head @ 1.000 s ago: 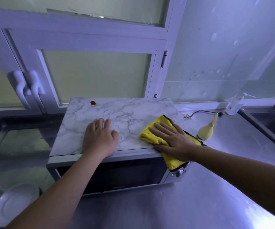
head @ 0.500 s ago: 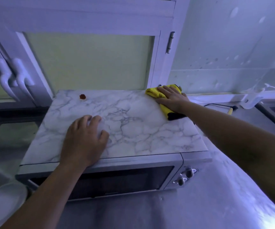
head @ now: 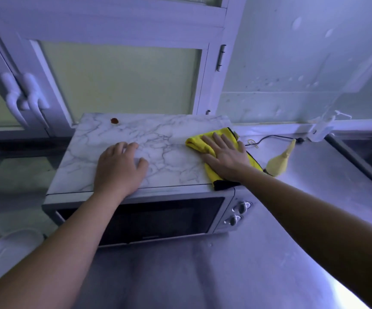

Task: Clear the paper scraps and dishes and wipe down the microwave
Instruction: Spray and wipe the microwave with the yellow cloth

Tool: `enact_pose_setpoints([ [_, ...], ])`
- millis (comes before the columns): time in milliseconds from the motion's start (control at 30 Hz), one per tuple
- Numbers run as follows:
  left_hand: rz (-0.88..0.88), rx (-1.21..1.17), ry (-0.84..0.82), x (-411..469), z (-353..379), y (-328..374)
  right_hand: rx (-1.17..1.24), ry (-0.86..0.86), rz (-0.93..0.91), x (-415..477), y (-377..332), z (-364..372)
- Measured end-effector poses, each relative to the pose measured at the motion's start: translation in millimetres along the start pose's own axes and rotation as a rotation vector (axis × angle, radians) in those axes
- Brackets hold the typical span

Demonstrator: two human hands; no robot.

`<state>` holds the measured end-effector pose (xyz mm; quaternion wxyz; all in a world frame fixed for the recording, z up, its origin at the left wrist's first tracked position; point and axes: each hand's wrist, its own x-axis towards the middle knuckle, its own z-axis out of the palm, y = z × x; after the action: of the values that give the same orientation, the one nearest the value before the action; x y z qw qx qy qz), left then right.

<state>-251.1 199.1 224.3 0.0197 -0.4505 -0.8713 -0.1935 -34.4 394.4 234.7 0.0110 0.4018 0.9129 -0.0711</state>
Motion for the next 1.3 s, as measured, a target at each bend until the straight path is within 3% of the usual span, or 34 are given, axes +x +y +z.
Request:
enact_pose_setpoints([
  [200, 0.012, 0.016, -0.045, -3, -4, 1, -0.079, -0.062, -0.261, -75, -9, 4],
  [400, 0.102, 0.001, -0.173, -3, -17, -28, -0.098, -0.12, -0.282, -58, -10, -2],
  [633, -0.071, -0.069, 0.124, -19, -34, -85, -0.048, -0.099, -0.266, 31, -22, -2],
  [967, -0.21, -0.108, 0.189, -19, -29, -79, -0.049, -0.053, -0.261, 182, -56, -5],
  [1300, -0.255, -0.112, 0.208, -19, -30, -77, -0.074, -0.049, -0.245, 191, -67, -9],
])
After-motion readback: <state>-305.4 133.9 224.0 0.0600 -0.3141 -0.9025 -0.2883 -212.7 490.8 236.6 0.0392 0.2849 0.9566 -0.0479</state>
